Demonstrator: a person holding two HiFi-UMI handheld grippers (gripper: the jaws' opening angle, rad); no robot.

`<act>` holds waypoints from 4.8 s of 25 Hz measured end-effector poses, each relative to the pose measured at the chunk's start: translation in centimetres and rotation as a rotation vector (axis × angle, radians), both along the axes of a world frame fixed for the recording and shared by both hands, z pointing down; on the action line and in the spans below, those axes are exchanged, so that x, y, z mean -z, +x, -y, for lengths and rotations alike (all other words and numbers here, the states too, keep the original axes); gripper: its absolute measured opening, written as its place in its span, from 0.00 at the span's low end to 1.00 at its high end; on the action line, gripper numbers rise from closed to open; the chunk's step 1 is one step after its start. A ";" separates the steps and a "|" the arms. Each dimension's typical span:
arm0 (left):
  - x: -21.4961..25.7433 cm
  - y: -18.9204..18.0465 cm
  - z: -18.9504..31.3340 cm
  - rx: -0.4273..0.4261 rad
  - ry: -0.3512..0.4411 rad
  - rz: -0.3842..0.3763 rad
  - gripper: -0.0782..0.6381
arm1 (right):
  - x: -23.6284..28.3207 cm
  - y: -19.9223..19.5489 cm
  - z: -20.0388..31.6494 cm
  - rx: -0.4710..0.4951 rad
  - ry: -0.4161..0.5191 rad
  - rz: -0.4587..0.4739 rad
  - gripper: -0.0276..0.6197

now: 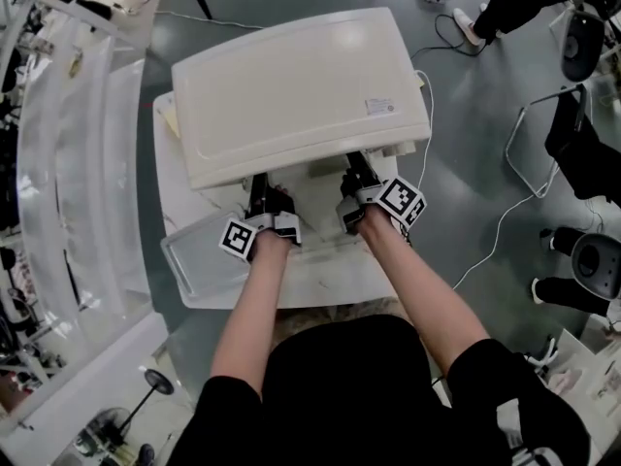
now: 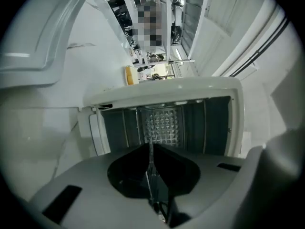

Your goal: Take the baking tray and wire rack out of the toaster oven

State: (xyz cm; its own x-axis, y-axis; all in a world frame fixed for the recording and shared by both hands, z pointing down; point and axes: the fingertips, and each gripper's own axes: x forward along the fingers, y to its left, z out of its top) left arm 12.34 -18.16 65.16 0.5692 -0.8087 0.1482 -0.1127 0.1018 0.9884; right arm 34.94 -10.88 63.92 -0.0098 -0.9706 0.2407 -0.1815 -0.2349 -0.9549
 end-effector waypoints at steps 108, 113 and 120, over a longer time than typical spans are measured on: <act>1.7 -29.1 -21.9 0.277 0.013 -0.132 0.14 | 1.3 -27.0 -13.7 0.368 0.014 0.060 0.08; 1.2 -33.7 -21.2 0.316 0.009 -0.130 0.14 | 0.7 -31.7 -12.2 0.402 -0.004 0.063 0.08; -0.8 -38.4 -19.1 0.300 -0.008 -0.124 0.14 | -0.8 -36.6 -10.3 0.454 -0.033 0.015 0.08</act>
State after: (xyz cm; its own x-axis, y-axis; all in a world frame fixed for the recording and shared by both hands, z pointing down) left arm -26.02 0.92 65.91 0.3195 -0.9423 0.0998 0.0447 0.1202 0.9917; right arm -1.66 -0.54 64.71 -0.4362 -0.8592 0.2676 -0.2593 -0.1648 -0.9516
